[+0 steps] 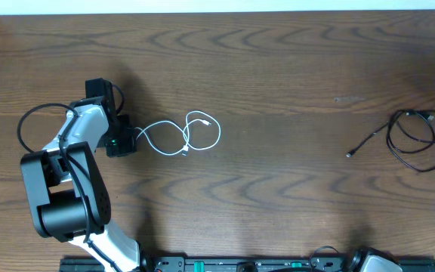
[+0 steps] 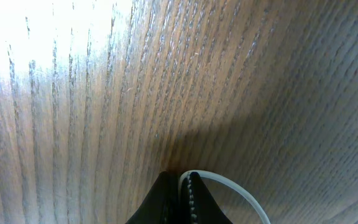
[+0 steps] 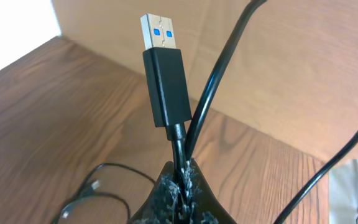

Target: Untangle cables

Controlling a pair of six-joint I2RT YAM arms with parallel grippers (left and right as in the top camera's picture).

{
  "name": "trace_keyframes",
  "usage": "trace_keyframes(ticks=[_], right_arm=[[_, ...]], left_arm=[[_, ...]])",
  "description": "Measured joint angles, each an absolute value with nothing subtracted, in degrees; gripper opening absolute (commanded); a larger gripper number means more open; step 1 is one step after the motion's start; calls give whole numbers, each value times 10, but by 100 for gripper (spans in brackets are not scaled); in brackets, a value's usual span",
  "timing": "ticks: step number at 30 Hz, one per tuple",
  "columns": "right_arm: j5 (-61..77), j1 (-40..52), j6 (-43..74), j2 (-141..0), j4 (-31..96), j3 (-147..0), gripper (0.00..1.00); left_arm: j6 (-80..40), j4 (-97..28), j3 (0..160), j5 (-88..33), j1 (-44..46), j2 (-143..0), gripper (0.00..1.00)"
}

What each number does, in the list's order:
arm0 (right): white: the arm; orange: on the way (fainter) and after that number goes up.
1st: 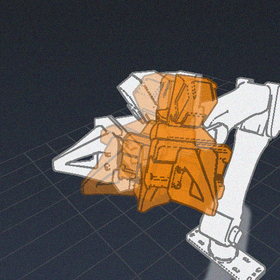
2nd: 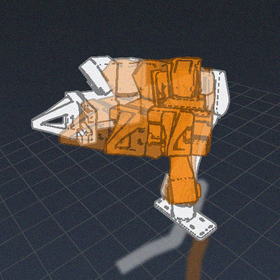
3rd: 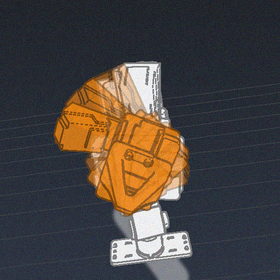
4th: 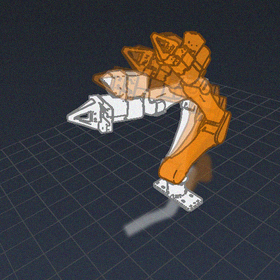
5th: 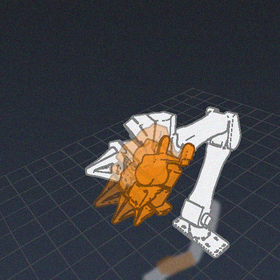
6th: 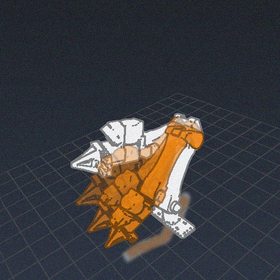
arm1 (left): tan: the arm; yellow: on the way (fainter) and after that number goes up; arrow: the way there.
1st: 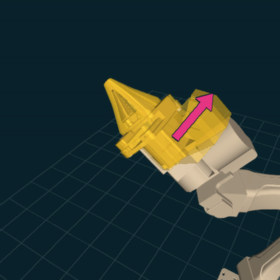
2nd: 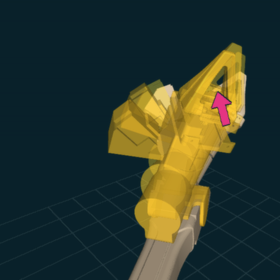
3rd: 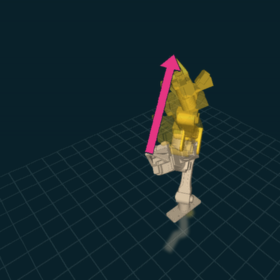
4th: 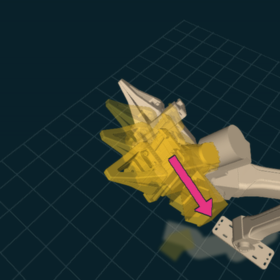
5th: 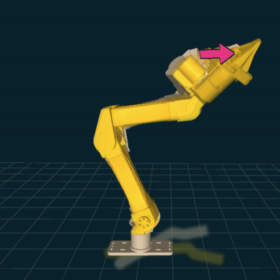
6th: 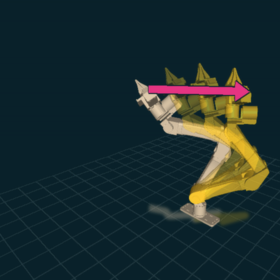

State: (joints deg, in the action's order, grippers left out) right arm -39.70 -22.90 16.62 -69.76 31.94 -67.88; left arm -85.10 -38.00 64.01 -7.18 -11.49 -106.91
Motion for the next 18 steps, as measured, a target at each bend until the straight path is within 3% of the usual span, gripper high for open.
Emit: trace_keyframes(ticks=[8,18], right_arm=[[-271,-239,174,-731,324,-679,1],[-115,-239,147,-875,349,-681,1]], left_arm=[[-851,-380,640,-72,-115,-1069,7],[-851,-380,640,-72,-115,-1069,7]])
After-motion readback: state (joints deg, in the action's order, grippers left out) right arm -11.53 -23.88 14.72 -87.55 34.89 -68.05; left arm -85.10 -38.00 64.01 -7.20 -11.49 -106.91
